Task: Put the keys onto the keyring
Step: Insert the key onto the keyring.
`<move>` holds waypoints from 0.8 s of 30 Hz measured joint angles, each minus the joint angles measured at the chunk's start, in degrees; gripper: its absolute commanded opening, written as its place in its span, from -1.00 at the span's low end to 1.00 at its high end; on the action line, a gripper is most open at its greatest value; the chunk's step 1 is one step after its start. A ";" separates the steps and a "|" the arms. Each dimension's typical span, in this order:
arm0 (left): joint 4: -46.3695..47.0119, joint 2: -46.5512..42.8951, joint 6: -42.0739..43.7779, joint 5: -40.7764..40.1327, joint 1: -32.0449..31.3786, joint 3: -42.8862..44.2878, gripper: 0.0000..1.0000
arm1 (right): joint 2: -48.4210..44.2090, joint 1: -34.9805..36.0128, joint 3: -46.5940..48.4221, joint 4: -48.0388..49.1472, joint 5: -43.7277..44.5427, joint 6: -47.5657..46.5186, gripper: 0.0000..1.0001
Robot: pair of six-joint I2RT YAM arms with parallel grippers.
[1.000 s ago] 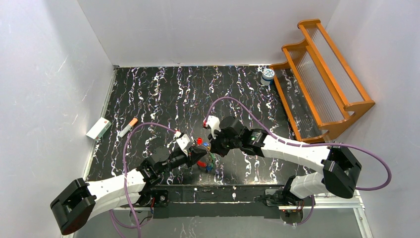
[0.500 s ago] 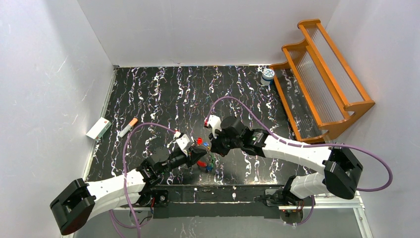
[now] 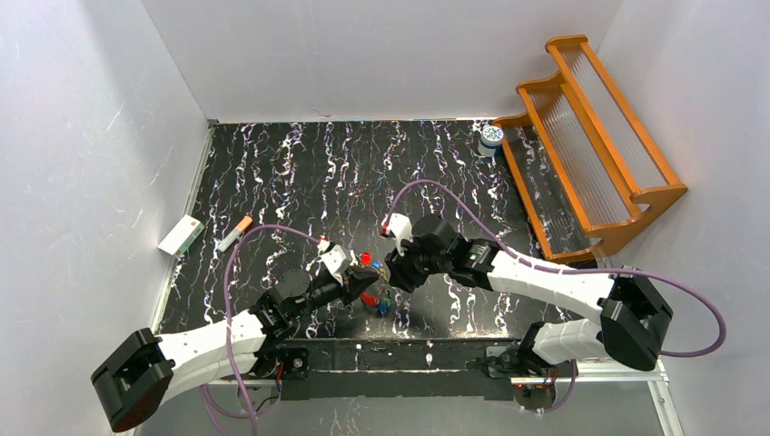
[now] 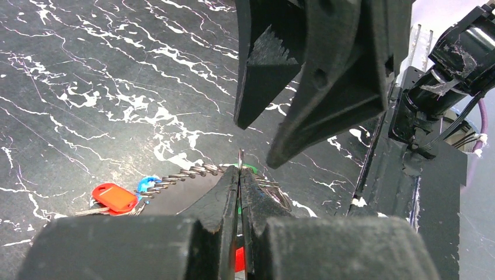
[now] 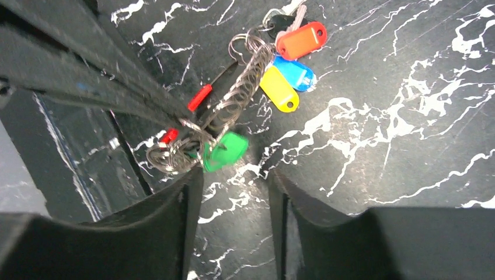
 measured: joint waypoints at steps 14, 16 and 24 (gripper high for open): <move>0.33 -0.46 0.94 0.09 0.00 0.00 -1.00 | -11.28 -0.26 -10.25 12.46 2.38 -7.08 -0.02; 0.35 -0.92 1.62 0.31 0.00 -0.07 -1.00 | -12.83 -0.26 -12.74 16.13 2.99 -7.80 -0.03; 0.52 -3.04 4.39 1.64 0.00 -1.07 -1.00 | -17.16 -0.31 -20.81 28.39 1.03 -14.16 0.13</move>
